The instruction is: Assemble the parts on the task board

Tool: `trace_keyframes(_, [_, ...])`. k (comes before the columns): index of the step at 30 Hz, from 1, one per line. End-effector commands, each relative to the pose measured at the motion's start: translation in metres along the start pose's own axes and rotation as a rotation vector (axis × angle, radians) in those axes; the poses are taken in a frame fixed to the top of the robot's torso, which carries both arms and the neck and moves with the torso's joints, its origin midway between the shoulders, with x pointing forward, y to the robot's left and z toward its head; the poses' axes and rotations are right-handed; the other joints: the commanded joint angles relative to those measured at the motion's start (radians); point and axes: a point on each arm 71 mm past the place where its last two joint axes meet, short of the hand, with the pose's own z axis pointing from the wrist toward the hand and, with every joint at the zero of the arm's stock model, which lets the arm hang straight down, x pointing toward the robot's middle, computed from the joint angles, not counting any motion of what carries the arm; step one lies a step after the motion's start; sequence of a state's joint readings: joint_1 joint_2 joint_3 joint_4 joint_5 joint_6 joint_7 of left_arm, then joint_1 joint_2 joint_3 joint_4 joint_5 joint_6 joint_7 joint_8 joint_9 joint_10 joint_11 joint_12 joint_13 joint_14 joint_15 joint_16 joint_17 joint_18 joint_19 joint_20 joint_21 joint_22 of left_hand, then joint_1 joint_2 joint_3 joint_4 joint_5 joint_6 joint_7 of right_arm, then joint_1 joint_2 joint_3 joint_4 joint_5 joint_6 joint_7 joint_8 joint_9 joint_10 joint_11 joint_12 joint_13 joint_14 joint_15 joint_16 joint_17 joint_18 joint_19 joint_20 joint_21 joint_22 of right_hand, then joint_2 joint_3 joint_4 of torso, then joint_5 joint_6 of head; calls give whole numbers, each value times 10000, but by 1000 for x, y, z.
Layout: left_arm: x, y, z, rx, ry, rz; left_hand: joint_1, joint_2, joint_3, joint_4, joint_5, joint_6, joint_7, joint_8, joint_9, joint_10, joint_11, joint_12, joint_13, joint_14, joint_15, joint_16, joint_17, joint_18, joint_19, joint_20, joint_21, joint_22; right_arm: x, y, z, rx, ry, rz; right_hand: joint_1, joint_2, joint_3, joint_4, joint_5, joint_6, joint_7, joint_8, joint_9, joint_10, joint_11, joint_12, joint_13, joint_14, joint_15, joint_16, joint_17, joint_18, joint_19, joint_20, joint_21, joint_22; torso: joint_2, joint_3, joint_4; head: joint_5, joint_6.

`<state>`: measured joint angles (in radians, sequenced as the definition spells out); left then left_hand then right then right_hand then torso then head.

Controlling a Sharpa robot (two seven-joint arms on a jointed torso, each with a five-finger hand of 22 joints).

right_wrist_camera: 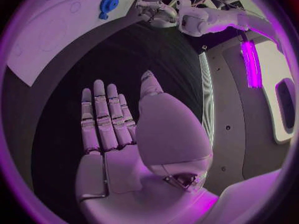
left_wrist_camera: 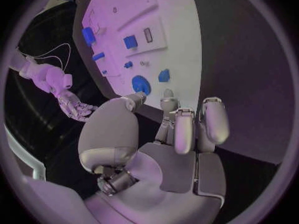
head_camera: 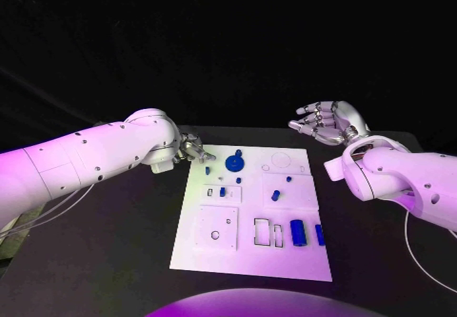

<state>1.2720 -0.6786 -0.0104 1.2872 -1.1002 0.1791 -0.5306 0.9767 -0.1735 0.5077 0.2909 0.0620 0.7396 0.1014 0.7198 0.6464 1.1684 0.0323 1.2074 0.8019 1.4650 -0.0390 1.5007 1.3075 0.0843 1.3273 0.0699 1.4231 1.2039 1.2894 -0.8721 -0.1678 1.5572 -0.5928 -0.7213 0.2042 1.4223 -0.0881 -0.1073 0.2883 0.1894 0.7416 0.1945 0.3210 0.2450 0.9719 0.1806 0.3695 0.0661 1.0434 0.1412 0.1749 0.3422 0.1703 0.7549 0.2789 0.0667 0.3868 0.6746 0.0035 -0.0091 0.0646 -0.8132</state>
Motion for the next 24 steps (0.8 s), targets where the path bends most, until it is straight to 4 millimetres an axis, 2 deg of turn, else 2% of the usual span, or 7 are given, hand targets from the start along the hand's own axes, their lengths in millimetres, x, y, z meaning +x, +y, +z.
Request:
trace_keyframes(1, [2,-1,3,-58,469,396,45,0,-81,14,-31,33,61,-29,-18,-92,5,-34,13,597,93,-71,1114,-48,-39,42,-33,0,2,1,0,-115,113,2,-84,-6,54,15,-1,76,585,65,-14,7,59,-52,-17,-6,58,-61,-10,123,-57,-23,-63,-13,-13,19,2,16,-34])
trace_keyframes(12, [7,-1,9,-208,855,545,58,27,-137,8,-29,122,49,-14,-36,-116,0,-36,-3,585,95,-84,1090,-44,-54,52,-43,-15,2,1,0,-116,121,6,-89,-8,59,12,-1,78,586,68,-20,6,60,-52,-17,-11,63,-74,-21,124,-93,-17,-61,-35,-14,27,-10,24,-53])
trace_keyframes(24, [9,-1,12,-271,1080,510,207,127,-171,-20,-20,227,29,-8,-74,-111,-17,-1,37,580,84,-82,1095,-50,-33,60,-29,29,2,1,0,-118,129,9,-96,-10,72,9,-1,82,587,73,-33,6,62,-52,-18,-7,69,-92,-40,125,-178,-4,-63,-82,-10,12,-8,24,-76])
